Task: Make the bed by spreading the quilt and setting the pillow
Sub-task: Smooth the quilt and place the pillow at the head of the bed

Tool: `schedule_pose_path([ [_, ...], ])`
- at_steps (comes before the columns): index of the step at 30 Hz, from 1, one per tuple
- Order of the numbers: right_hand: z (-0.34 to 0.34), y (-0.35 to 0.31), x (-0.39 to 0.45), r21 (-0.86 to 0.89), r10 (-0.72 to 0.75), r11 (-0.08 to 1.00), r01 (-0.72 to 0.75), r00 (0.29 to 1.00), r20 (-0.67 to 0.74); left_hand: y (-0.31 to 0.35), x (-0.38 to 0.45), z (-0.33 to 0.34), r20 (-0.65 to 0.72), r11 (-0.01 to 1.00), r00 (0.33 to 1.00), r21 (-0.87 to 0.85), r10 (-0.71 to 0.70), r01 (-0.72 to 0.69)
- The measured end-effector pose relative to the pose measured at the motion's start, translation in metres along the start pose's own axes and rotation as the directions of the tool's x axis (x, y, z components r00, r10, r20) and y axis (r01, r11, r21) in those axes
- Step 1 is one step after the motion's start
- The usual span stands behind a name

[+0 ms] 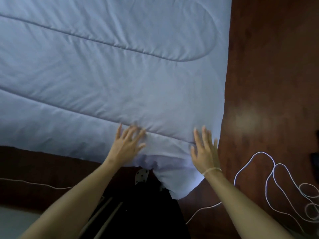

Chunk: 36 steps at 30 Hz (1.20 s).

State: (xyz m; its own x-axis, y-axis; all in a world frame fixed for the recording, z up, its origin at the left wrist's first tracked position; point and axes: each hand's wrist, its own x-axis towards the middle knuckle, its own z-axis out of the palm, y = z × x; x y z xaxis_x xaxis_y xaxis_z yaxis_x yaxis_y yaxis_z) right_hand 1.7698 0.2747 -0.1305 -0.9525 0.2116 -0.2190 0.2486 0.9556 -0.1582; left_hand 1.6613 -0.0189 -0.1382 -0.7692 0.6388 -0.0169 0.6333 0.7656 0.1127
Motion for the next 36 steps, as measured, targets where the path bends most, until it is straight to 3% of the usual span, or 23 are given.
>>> schedule_pose_path([
  [4,0.007,-0.047,0.038,-0.067,-0.201,0.978,0.195,0.974,-0.104,-0.021,0.059,-0.003,0.053,0.970,0.969,-0.017,-0.241,0.242],
  [6,0.035,-0.046,0.034,-0.159,-0.352,0.929,0.335,0.931,-0.093,-0.023,0.074,0.005,0.087,0.958,0.955,-0.029,-0.283,0.287],
  [11,0.099,0.059,-0.042,-0.434,-0.653,0.653,0.621,0.751,0.091,-0.025,0.074,0.017,0.064,0.959,0.956,0.013,-0.285,0.285],
  [14,0.102,0.118,-0.072,-0.535,-0.619,0.558,0.634,0.747,0.240,-0.024,0.074,0.017,0.052,0.958,0.957,0.020,-0.285,0.285],
  [19,0.092,0.097,-0.075,-0.388,-0.659,0.603,0.697,0.709,0.251,-0.023,0.074,0.017,0.047,0.958,0.957,0.035,-0.285,0.283],
  [22,0.098,0.117,-0.065,-0.401,-0.668,0.549,0.734,0.673,0.317,-0.021,0.075,0.015,0.058,0.958,0.956,0.031,-0.288,0.286],
  [25,0.092,0.139,-0.069,-0.308,-0.609,0.566,0.765,0.639,0.470,-0.021,0.075,0.013,0.079,0.955,0.951,0.035,-0.298,0.296],
  [26,0.082,0.136,-0.070,-0.268,-0.636,0.582,0.768,0.635,0.438,-0.021,0.076,0.011,0.089,0.953,0.948,0.036,-0.304,0.302],
  [28,0.058,0.123,-0.065,-0.161,-0.696,0.686,0.709,0.705,0.139,-0.019,0.076,0.009,0.112,0.951,0.944,0.032,-0.310,0.309],
  [30,0.025,0.095,-0.044,-0.033,-0.576,0.814,0.580,0.797,-0.184,-0.013,0.071,0.009,0.135,0.956,0.947,0.021,-0.293,0.293],
  [32,0.000,0.059,-0.003,0.002,-0.410,0.894,0.449,0.818,-0.403,-0.004,0.061,0.010,0.167,0.967,0.953,0.016,-0.254,0.255],
  [34,-0.014,0.014,0.046,0.065,-0.275,0.938,0.341,0.843,-0.462,0.007,0.047,0.014,0.194,0.974,0.955,0.019,-0.224,0.225],
  [36,-0.020,-0.033,0.092,0.138,-0.210,0.946,0.294,0.877,-0.432,0.015,0.035,0.016,0.197,0.981,0.961,0.024,-0.196,0.195],
])
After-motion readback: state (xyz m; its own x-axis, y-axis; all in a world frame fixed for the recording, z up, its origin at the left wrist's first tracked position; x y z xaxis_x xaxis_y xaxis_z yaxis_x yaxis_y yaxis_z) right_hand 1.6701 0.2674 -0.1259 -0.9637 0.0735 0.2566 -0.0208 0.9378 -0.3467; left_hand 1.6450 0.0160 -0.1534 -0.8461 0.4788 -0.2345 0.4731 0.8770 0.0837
